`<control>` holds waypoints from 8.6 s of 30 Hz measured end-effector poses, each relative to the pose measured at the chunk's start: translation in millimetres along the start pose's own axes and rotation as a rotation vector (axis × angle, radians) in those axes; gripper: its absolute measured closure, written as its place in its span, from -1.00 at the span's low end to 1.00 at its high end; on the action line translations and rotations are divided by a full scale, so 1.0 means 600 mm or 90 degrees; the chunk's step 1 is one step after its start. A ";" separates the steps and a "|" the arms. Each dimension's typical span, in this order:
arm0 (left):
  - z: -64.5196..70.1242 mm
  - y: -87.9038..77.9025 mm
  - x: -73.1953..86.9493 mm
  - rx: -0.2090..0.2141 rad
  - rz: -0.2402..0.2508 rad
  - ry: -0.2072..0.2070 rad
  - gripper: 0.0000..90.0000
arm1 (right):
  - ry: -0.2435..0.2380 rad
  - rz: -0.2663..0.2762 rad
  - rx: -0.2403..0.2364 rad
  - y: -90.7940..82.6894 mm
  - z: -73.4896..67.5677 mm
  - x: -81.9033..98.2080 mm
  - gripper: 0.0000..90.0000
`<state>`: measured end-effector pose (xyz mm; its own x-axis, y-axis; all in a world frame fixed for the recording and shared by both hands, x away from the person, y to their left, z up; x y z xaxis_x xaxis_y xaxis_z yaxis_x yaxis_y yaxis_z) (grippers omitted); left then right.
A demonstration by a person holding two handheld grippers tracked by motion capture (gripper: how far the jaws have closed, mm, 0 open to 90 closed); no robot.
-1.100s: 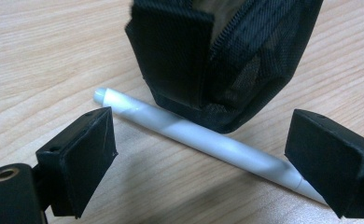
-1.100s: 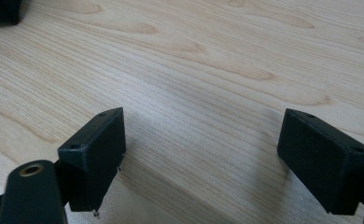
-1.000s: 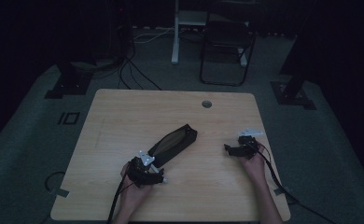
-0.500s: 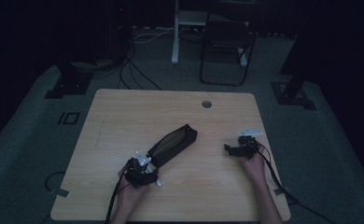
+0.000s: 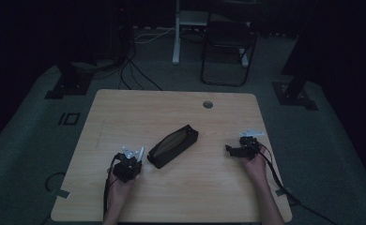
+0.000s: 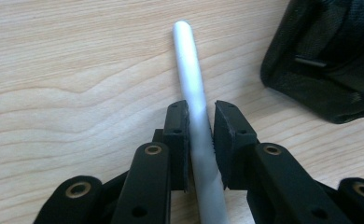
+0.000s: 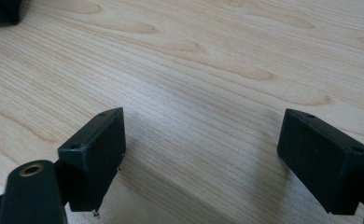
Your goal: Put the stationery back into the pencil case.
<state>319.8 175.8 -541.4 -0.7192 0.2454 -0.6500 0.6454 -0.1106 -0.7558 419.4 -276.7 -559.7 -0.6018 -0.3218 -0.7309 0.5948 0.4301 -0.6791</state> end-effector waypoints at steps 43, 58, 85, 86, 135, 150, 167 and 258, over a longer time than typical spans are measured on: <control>-0.018 -0.006 0.005 0.031 -0.005 0.045 0.75 | 0.000 0.000 0.000 0.000 0.000 0.000 -0.66; -0.014 -0.034 -0.005 0.050 0.046 0.068 0.75 | 0.000 0.000 0.000 0.000 0.000 0.000 -0.66; -0.015 -0.087 -0.028 0.062 0.100 0.082 0.75 | 0.000 0.000 0.000 0.000 0.000 0.000 -0.66; -0.015 -0.087 -0.028 0.062 0.100 0.082 0.75 | 0.000 0.000 0.000 0.000 0.000 0.000 -0.66; -0.001 -0.150 -0.089 0.087 0.179 0.112 0.75 | 0.001 0.000 0.002 -0.002 -0.004 0.002 -0.66; 0.003 -0.159 -0.105 0.111 0.191 0.139 0.75 | 0.001 0.000 0.002 -0.002 -0.004 0.002 -0.66; 0.014 -0.164 -0.130 0.130 0.198 0.159 0.75 | 0.001 0.000 0.002 -0.002 -0.004 0.002 -0.66; 0.042 -0.116 -0.176 0.168 0.199 0.176 0.75 | 0.001 0.000 0.002 -0.002 -0.004 0.002 -0.66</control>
<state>344.4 133.1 -422.3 -0.3835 0.4043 -0.8303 0.7059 -0.4514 -0.5459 416.7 -275.7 -559.7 -0.6021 -0.3203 -0.7314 0.5971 0.4275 -0.6788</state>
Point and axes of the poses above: each handheld gripper's, and its own axes: y roughly forward along the jaws, x roughly out of its underside, z roughly to its right, the point moved 1 cm from there along y, roughly forward along the jaws, and after that the axes turned 5 degrees about -x, right-handed, at the moved point
